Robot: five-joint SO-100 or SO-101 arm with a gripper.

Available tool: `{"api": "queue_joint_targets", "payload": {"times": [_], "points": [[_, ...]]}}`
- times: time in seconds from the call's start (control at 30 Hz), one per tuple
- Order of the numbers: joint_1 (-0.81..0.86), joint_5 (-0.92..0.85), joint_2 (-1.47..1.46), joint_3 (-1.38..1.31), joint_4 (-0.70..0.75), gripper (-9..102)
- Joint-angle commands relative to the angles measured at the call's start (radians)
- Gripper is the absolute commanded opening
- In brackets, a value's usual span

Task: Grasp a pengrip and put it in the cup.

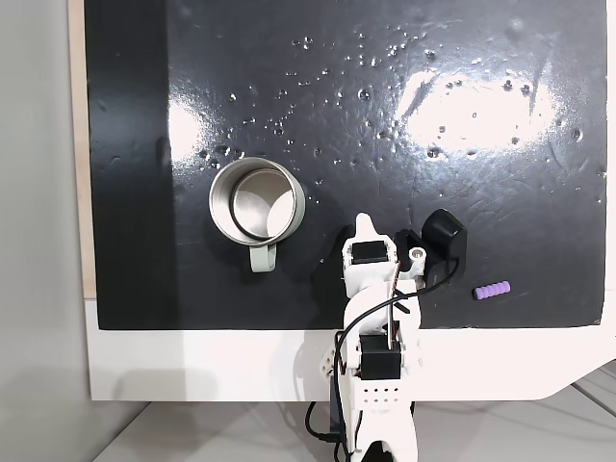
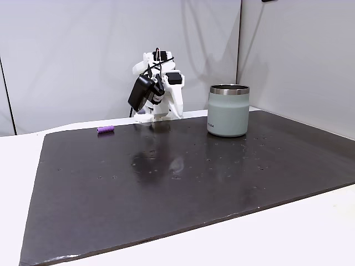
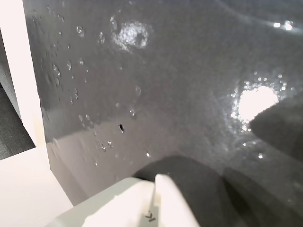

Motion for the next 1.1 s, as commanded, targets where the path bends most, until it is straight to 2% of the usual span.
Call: {"api": "queue_joint_targets", "payload": {"times": [0.0, 0.33, 0.53, 0.8, 1.07], "points": [[0.026, 0.005, 0.011, -0.006, -0.023, 0], [0.031, 0.014, 0.011, -0.006, -0.023, 0], [0.149, 0.017, -0.002, -0.043, -0.037, 0], [0.354, 0.147, -0.5, -0.333, -0.078, 0], [0.529, 0.186, -0.742, -0.456, -0.092, 0]]}}
